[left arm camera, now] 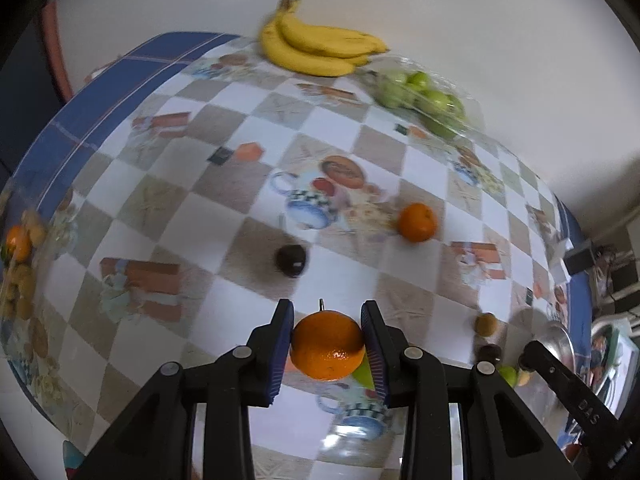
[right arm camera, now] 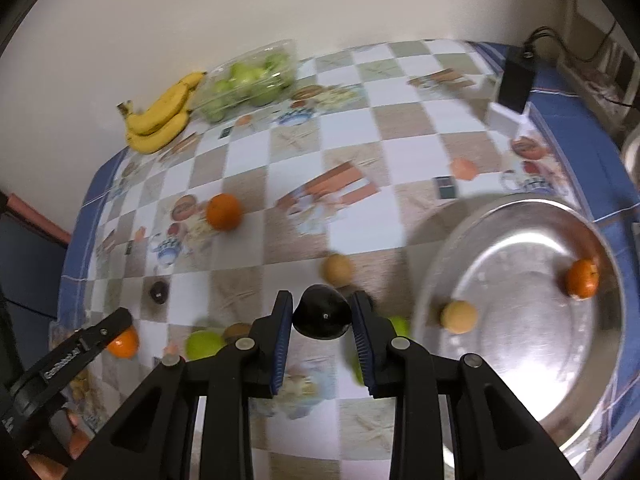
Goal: Organize fruits
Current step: 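Carry the orange and plum over the steel bowl and release both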
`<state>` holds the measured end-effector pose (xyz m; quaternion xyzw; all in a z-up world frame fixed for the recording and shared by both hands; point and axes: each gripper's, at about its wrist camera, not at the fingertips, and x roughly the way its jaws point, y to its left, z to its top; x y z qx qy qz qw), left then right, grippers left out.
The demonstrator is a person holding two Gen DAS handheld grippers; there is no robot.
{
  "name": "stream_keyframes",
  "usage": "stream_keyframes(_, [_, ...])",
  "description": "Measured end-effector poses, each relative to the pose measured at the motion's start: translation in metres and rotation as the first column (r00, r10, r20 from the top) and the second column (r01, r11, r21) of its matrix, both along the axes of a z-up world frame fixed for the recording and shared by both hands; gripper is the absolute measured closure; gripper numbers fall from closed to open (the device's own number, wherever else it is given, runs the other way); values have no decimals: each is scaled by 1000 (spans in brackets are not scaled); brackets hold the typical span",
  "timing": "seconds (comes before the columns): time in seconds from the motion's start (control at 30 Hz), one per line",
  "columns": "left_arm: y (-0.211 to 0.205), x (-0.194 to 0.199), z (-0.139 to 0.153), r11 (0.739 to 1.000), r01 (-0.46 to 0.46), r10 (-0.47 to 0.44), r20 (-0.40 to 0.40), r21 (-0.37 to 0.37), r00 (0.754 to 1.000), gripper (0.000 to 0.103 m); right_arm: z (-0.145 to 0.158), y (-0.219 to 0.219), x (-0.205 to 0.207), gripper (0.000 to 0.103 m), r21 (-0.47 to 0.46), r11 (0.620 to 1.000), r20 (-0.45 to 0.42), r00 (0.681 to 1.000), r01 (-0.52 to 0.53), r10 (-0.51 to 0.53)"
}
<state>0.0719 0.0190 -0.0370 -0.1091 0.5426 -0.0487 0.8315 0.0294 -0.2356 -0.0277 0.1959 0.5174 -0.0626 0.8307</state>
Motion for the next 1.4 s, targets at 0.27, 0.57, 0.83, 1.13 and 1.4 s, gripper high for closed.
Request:
stream_keyframes(0.27, [-76,-8,16,980,199,-199,30,16,980,66,-3,-44,-14,72,-22,994,-26,994,103,-103])
stream_keyframes(0.57, [-170,-39,20,896,442,-444,40,48,895,66,-7,-98,-35,71,-19,972,-41,971,236,-237])
stream_keyframes(0.83, [-231,-64,14,811,580,-583,32,72,812,66,-3,-130,-52,71,-22,951,-27,950,309,-310])
stream_keyframes(1.13, [-270,-82,-10,737,667,-669,-23,113,743,65,-15,-148,-57,71,-29,936,-66,934,350,-351])
stream_keyframes(1.4, [-272,-79,-30,737,667,-662,-82,110,745,65,-29,-151,-57,71,-35,935,-109,929,352,-354])
